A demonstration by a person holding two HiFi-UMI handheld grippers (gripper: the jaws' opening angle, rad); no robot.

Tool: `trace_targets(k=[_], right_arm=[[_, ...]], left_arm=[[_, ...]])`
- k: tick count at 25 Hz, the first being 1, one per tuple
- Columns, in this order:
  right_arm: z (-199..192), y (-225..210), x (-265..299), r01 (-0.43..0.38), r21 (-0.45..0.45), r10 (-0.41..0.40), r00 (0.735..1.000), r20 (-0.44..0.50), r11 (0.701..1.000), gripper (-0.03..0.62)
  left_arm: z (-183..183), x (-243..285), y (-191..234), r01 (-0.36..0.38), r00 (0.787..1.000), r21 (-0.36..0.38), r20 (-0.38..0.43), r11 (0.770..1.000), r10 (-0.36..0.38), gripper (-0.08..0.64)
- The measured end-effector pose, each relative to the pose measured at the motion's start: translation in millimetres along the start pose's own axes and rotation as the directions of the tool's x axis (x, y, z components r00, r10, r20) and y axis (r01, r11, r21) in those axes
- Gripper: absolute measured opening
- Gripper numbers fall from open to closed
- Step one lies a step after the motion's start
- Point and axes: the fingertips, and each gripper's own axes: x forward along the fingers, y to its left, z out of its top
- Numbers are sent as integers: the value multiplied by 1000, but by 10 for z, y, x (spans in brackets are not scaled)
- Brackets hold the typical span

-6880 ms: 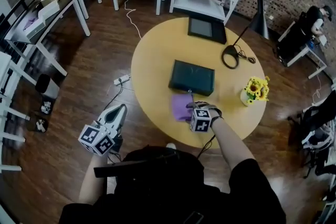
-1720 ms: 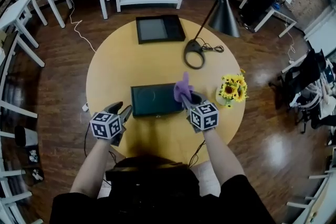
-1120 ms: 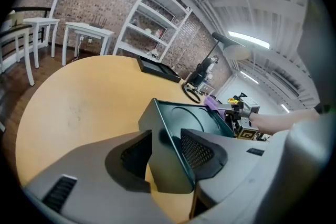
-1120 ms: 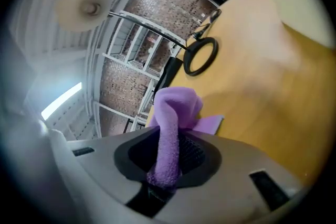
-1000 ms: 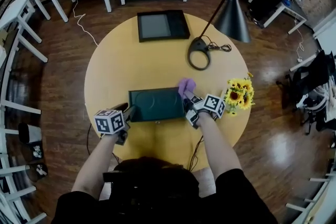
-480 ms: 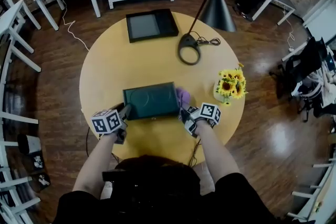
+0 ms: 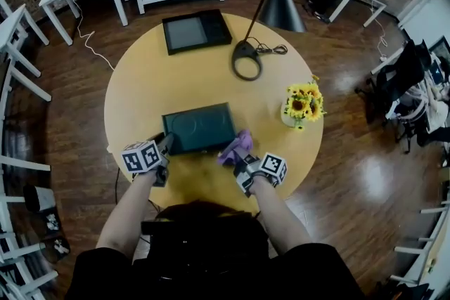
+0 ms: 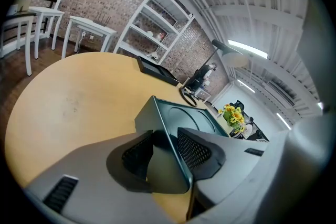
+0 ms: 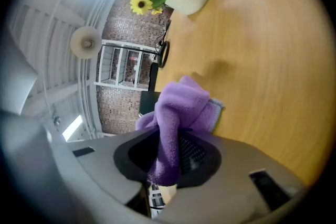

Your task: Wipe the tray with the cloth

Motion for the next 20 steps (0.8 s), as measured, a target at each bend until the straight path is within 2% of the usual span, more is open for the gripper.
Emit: trace_targets(k=[2,5,7,9,12,14,16,18,20], right_arm=[[-121,60,19,-37,49,35,998,42,998,86],[-137,89,-21,-32,-37,35,998,58,999,86],[-108,141,-66,-37,-63,41,997,72,997,86],[-98,190,-86,-52,-23,54,993,103,998,86],[-136,203,-64,-55,40,49,989,139,998,86],[-108,186,-42,-37,15,34,989,144,999,86],[-38,181,-8,-9,-30,13,991,135,1000,86],[61,199,32,13,-56,-6,992,126,998,86],[178,227,94,31,-80,-22,993,113,996,86]], left_arm=[[52,-6,-11,9,1000,20,15,1000,-9,129],[308,-15,44,15,996,54,87,998,-20,193],[528,46,117,25,993,86,109,996,-34,193],[635,214,115,52,996,171,57,984,-63,232],[590,473,11,124,992,309,-60,943,-111,232],[486,546,-109,195,978,329,-131,924,-160,232],[414,555,-201,229,969,340,-165,912,-182,249],[398,517,-225,228,970,343,-156,911,-184,241],[383,431,-216,222,973,320,-134,921,-188,239]])
